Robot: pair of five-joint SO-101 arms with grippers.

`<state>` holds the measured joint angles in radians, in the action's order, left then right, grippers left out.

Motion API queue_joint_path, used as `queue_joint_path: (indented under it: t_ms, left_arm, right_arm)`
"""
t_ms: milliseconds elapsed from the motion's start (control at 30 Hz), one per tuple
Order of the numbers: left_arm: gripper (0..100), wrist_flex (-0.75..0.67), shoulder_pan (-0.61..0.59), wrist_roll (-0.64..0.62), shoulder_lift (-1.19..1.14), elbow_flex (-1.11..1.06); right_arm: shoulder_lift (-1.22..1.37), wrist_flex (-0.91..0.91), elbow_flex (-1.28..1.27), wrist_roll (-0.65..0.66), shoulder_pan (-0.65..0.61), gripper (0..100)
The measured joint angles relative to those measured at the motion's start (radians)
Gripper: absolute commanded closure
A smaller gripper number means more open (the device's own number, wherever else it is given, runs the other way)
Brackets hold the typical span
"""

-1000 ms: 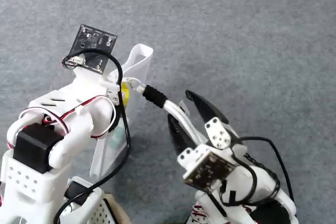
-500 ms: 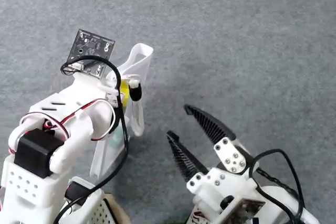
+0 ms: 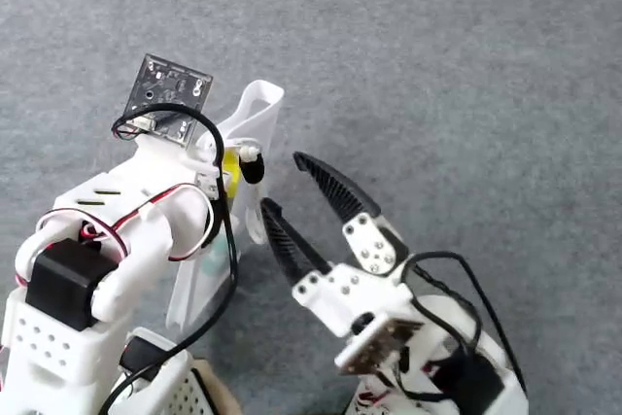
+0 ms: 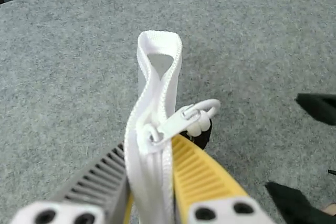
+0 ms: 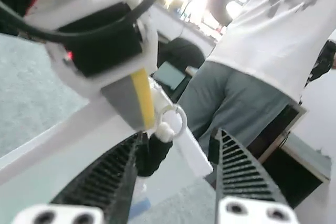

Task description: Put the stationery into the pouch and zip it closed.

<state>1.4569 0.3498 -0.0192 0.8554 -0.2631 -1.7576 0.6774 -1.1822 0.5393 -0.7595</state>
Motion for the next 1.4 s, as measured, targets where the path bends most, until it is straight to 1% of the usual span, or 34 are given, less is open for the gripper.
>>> queue_joint_path:
  t_ms: [100, 167, 200, 233, 367, 567, 667, 800, 1067, 1400]
  left_arm:
    - [97, 0.0, 0.0, 0.0, 0.0, 0.0]
    - [97, 0.0, 0.0, -0.025, 0.015, -0.009]
    - [97, 0.0, 0.0, -0.043, 0.031, -0.017]
    - [97, 0.002, 0.0, -0.06, 0.046, -0.018]
    - [97, 0.009, -0.005, -0.084, 0.091, -0.021]
    - [97, 0.009, -0.005, -0.095, 0.104, -0.021]
    - [97, 0.009, -0.005, -0.095, 0.104, -0.021]
    - [97, 0.011, 0.037, -0.095, 0.109, -0.021]
    - [97, 0.032, 0.061, -0.097, 0.104, 0.02]
    - [97, 0.038, 0.066, -0.1, 0.104, 0.023]
  right_arm:
    - [0.0, -0.071, -0.054, 0.0, 0.02, 89.4]
    - [0.0, -0.107, -0.091, 0.0, 0.04, 95.8]
    - [0.0, -0.126, -0.109, 0.0, 0.044, 98.2]
    - [0.0, -0.144, -0.126, 0.0, 0.046, 98.5]
    - [0.006, -0.204, -0.178, 0.0, 0.051, 93.8]
    - [0.008, -0.216, -0.193, 0.0, 0.051, 88.2]
    - [0.008, -0.216, -0.193, 0.0, 0.051, 88.1]
    - [0.006, -0.233, -0.233, 0.0, 0.051, 87.9]
    - [0.006, -0.353, -0.301, 0.0, 0.054, 88.1]
    - [0.008, -0.361, -0.304, 0.0, 0.054, 88.2]
